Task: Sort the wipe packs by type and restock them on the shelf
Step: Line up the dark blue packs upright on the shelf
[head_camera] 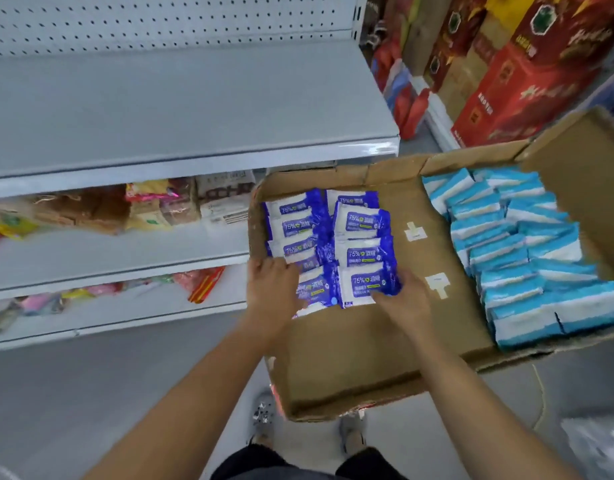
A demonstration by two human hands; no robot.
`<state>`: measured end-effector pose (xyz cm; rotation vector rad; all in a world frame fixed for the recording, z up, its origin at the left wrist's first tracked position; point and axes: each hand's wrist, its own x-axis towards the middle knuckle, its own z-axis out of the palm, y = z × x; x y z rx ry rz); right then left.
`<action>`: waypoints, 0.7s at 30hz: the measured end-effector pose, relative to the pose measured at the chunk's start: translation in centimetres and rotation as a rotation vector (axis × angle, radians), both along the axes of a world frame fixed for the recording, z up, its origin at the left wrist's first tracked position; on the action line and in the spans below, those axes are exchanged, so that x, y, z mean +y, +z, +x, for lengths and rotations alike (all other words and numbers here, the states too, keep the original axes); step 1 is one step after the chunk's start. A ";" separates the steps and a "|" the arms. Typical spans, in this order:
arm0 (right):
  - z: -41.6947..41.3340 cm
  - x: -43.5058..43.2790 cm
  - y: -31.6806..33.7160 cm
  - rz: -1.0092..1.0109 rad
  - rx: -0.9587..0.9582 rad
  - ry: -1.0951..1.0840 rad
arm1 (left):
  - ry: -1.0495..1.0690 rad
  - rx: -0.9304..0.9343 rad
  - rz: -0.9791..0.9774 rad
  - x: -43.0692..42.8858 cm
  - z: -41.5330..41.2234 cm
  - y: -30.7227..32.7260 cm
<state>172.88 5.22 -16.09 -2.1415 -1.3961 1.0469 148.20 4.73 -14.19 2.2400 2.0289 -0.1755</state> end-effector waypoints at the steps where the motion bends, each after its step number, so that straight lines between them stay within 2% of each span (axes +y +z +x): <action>1: 1.4 0.9 -2.1 -0.024 -0.026 0.049 | 0.029 0.063 -0.015 -0.3 0.4 0.1; 3: 2.9 2.3 -3.3 -0.074 0.009 0.088 | 0.087 0.125 -0.045 -0.7 1.1 0.1; 6: 3.3 3.2 -0.6 -0.088 0.095 0.120 | 0.172 0.020 -0.061 -0.8 2.0 0.6; 7: 3.7 3.5 -0.2 -0.088 0.129 0.116 | 0.203 -0.094 -0.049 -0.7 2.0 0.8; 11: 5.3 5.5 2.4 -0.093 0.311 0.122 | 0.397 -0.772 0.001 -0.9 2.0 2.7; 15: 5.3 7.1 6.3 -0.110 0.537 0.187 | 0.713 -1.250 0.067 -1.1 1.7 5.9; 18: 3.3 8.1 9.2 -0.081 0.632 0.201 | 0.835 -1.452 0.157 -1.6 0.0 7.2; 21: -0.2 8.4 11.5 -0.051 0.707 0.184 | 0.890 -1.518 0.244 -3.1 -2.8 8.2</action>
